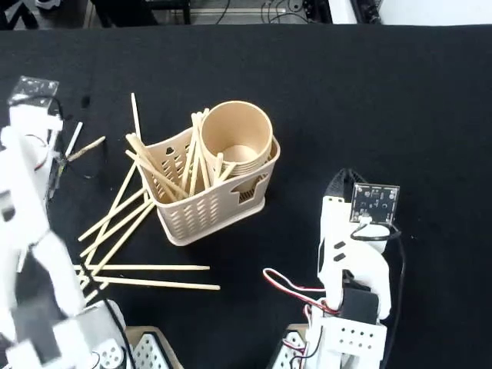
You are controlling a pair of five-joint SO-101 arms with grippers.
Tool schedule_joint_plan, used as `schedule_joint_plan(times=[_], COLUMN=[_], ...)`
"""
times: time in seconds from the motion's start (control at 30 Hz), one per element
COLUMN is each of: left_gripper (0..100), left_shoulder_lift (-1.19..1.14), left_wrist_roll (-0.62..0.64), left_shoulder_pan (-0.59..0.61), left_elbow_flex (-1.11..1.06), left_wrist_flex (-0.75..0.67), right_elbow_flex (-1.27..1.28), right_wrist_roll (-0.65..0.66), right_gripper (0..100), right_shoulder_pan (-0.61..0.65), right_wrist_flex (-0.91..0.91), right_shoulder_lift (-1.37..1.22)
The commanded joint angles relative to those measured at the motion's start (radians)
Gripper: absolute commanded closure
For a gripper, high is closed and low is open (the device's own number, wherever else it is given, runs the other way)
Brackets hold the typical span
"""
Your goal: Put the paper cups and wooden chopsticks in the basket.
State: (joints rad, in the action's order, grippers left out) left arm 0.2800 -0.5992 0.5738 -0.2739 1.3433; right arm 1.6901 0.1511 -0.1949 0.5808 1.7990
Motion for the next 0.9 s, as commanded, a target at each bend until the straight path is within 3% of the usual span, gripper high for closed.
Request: schedule_joint_plan(times=[0.0,0.13,0.37,0.7,0.87], left_gripper=[97,97,97,97,97], left_shoulder_lift=[0.428,0.706,1.048,1.264,1.355], left_wrist_roll=[-0.002,0.015,0.216,0.635,0.962], left_shoulder_pan=[0.002,0.004,0.005,0.004,0.004], left_elbow_flex=[-0.226,-0.415,-0.588,-0.705,-0.653], left_wrist_flex=[-0.14,-0.285,-0.48,-0.91,-0.914], right_elbow_flex=[-0.007,-0.008,-0.008,-0.008,-0.008], right_wrist_roll=[0.008,0.008,0.008,0.008,0.008], right_gripper=[98.5,98.5,98.5,98.5,98.5], right_shoulder_pan=[0.011,0.011,0.011,0.011,0.011], right_wrist_flex=[0.0,0.002,0.002,0.002,0.002], right_shoulder_lift=[0.045,0.045,0.045,0.045,0.045])
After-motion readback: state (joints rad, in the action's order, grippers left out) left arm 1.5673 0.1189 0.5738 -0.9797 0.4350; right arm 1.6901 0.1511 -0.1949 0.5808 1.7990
